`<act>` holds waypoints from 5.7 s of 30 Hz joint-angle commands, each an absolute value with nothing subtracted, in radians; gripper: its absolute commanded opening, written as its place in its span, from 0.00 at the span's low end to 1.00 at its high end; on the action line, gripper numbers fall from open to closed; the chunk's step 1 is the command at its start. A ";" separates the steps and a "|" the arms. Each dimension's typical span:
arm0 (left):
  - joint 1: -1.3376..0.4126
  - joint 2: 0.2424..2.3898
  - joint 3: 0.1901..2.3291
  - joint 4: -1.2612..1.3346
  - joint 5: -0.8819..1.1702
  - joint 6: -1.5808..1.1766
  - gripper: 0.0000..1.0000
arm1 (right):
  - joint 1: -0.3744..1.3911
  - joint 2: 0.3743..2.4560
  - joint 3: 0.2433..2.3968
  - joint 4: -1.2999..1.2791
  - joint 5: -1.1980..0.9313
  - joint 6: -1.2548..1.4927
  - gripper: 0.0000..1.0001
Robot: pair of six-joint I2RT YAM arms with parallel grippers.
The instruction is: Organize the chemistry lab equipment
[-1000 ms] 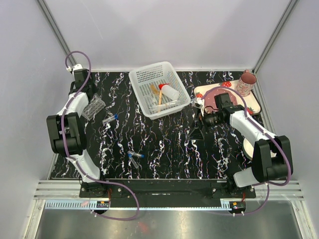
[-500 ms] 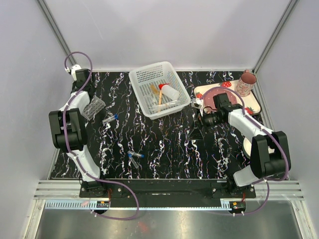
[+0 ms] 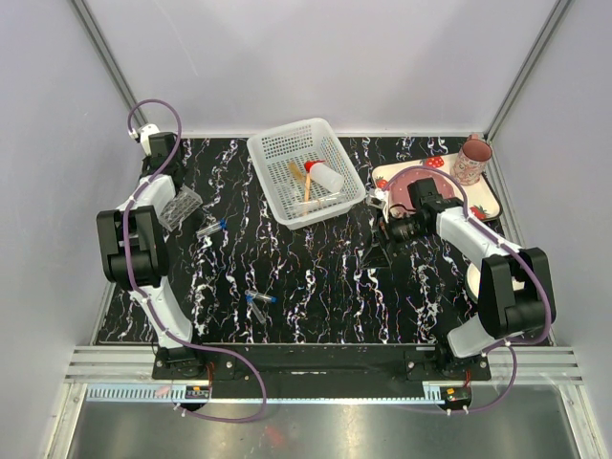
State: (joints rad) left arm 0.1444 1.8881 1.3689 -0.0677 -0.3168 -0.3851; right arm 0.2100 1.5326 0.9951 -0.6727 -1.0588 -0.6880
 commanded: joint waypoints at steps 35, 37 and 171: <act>0.137 1.905 1.368 -0.029 -0.365 -0.376 0.05 | 0.206 1.545 1.045 -0.700 -1.075 -0.730 1.00; 0.137 1.905 1.373 -0.035 -0.365 -0.376 0.05 | 0.206 1.546 1.045 -0.701 -1.075 -0.730 1.00; 0.203 2.017 1.763 -0.676 -0.054 -0.190 0.66 | 0.176 1.523 1.074 -0.762 -1.089 -0.776 1.00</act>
